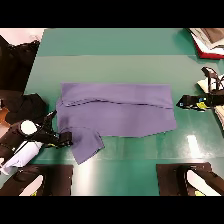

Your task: Fold the shirts.

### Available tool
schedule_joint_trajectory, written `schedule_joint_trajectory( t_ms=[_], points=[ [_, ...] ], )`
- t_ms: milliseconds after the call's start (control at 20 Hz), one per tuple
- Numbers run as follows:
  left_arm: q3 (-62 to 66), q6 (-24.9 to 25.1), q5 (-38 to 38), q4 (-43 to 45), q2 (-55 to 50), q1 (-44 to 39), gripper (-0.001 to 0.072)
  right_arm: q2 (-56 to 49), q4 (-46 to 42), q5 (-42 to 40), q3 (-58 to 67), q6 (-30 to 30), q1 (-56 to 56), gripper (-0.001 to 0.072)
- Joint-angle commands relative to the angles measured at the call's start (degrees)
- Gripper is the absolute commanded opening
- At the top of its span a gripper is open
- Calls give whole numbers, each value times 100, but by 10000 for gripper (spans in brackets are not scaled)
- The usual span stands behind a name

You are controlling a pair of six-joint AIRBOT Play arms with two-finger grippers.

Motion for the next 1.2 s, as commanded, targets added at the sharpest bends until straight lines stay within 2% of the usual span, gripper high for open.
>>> schedule_joint_trajectory(
  t_ms=[0,250,450,650,800,950,1050,1150],
  points=[
    [267,179,-57,-74,7,4,28,4,-7,273,-11,0,2,577],
    [1069,496,-442,-68,7,4,28,-7,9,470,-841,111,-85,577],
    [1244,494,-439,-63,7,4,28,-382,599,632,-1491,170,-533,577],
    [1244,494,-448,-66,7,4,28,-841,807,332,-1606,151,-531,574],
    [1244,494,-450,-76,7,4,28,-876,804,-7,-1606,155,-337,474],
    [1244,494,-472,-76,7,4,28,-621,789,-372,-1606,155,-234,246],
    [1244,496,-522,-76,7,4,28,-417,732,-479,-1606,151,-234,19],
    [1261,566,-555,-76,7,4,28,-232,732,-417,-1604,151,-234,19]
  ],
)
